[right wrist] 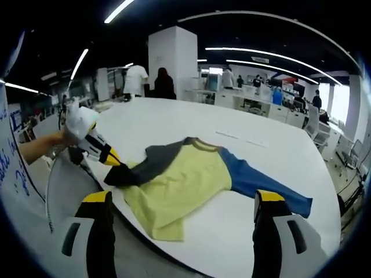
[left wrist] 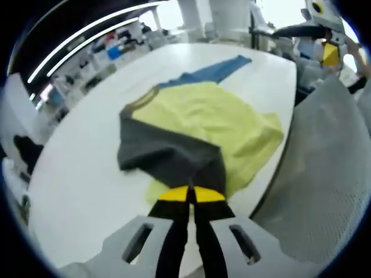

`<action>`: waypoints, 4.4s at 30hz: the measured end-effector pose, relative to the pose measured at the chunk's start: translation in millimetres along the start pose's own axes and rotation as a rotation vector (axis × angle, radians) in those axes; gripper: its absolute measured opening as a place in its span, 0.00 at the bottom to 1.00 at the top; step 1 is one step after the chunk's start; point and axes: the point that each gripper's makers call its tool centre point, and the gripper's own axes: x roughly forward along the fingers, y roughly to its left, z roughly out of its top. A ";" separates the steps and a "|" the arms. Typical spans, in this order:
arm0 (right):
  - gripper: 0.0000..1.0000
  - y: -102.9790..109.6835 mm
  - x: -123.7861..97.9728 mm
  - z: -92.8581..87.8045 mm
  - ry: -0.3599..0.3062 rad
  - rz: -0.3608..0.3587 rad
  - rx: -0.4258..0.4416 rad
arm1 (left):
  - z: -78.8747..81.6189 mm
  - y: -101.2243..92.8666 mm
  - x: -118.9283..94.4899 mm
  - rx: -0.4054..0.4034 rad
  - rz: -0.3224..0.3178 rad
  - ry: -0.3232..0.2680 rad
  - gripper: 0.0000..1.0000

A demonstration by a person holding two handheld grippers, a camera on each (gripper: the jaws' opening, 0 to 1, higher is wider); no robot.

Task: Fold the garment on the visible template until the final outline fits inside the template.

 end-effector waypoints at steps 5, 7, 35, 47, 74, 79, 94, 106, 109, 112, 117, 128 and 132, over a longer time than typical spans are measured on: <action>1.00 -0.3 -0.2 -0.6 0.005 -0.003 0.001 | -5.5 21.1 -6.9 -0.015 0.047 0.002 0.00; 1.00 -0.1 -0.1 -1.6 0.010 -0.004 0.005 | -6.6 29.4 -10.2 -0.024 0.065 0.000 0.00; 1.00 -1.8 0.2 7.1 0.015 -0.021 -0.030 | -49.0 132.1 -39.5 -0.101 0.305 0.020 0.00; 1.00 -0.4 3.0 9.6 0.026 -0.019 -0.047 | -66.9 160.7 -51.5 -0.129 0.363 0.037 0.00; 1.00 8.5 10.0 10.2 0.064 -0.020 -0.069 | -112.9 205.2 -72.8 -0.241 0.474 0.056 0.00; 1.00 11.0 11.8 9.2 0.077 -0.019 -0.080 | -121.4 204.4 -76.0 -0.251 0.484 0.066 0.00; 1.00 18.5 18.3 11.7 0.089 0.003 -0.095 | -150.1 225.0 -83.1 -0.280 0.538 0.099 0.00; 1.00 20.6 21.0 13.0 0.097 0.003 -0.100 | -165.1 240.9 -83.6 -0.278 0.592 0.118 0.00; 1.00 21.7 22.5 14.6 0.098 0.004 -0.102 | -167.2 246.8 -81.8 -0.282 0.605 0.120 0.00; 1.00 22.3 24.0 15.5 0.102 0.001 -0.105 | -168.8 251.9 -80.3 -0.287 0.612 0.118 0.00; 1.00 21.5 26.5 15.5 0.115 -0.004 -0.108 | -170.5 257.3 -77.1 -0.301 0.617 0.111 0.00; 1.00 30.2 36.2 18.3 0.131 0.017 -0.112 | -179.8 278.8 -65.8 -0.327 0.620 0.102 0.00; 1.00 29.7 38.1 17.8 0.138 0.007 -0.107 | -182.0 287.9 -62.0 -0.335 0.626 0.100 0.00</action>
